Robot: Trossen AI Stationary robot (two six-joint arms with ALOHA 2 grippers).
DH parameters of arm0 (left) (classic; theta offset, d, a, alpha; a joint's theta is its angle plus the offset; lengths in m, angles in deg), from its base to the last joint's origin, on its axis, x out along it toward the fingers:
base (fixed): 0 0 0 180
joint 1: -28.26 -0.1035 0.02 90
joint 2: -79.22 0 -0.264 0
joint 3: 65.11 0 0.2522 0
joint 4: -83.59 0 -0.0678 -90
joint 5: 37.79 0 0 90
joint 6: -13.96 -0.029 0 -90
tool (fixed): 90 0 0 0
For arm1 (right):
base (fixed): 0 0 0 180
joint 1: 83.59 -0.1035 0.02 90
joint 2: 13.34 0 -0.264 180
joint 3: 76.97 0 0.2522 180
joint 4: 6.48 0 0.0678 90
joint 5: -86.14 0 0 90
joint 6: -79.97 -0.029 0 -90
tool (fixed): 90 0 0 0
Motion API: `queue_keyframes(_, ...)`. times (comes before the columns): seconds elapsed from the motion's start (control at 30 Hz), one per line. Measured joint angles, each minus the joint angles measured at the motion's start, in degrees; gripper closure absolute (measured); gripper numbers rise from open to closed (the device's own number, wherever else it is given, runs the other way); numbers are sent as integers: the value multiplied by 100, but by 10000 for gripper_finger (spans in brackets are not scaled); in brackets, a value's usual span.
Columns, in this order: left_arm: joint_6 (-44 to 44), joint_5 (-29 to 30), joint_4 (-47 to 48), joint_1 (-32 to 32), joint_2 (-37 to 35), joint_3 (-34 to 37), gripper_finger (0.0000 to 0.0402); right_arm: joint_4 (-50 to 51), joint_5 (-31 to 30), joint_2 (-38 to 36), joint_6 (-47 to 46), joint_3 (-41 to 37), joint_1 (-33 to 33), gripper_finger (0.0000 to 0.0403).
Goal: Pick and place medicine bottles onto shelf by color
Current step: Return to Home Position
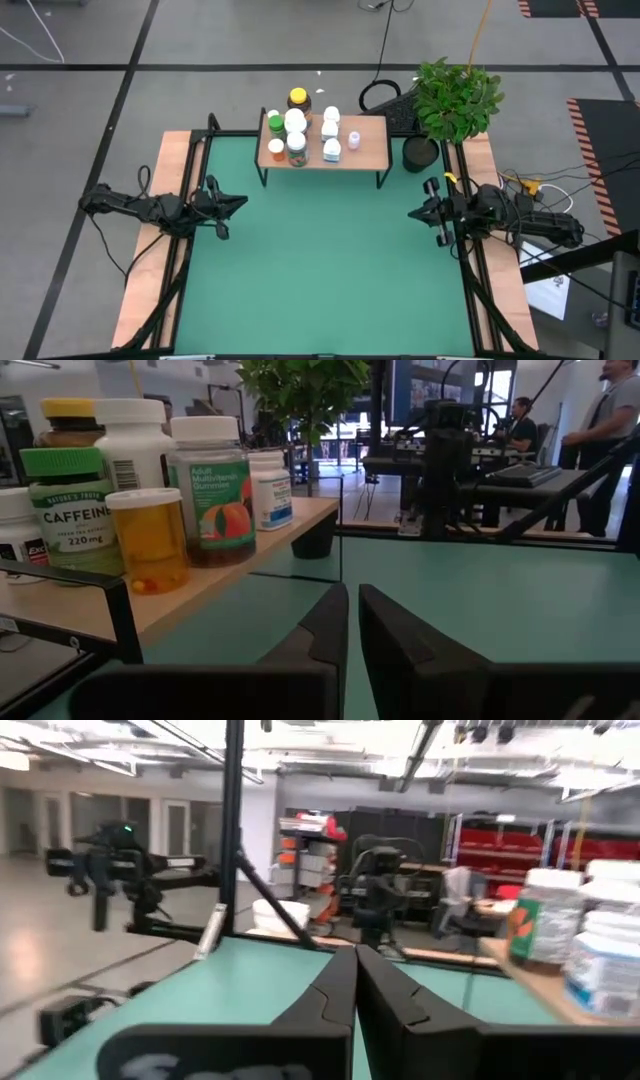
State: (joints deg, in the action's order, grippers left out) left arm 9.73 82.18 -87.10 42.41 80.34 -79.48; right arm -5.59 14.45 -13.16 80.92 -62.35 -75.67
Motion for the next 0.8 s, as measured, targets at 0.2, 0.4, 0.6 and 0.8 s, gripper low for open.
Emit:
queue_keyframes(0.2,0,1,-2,0,0,0,371,-44,129,1,-380,-2,-2,403)
queue_keyframes(0.4,0,-1,-4,0,0,0,371,-50,130,1,-327,-2,-2,403)
queue_keyframes(0.6,0,0,-4,0,0,0,371,-48,131,1,-327,-2,-2,403)
queue_keyframes(0.8,0,1,-6,0,0,0,371,-48,131,1,-329,-2,-4,403)
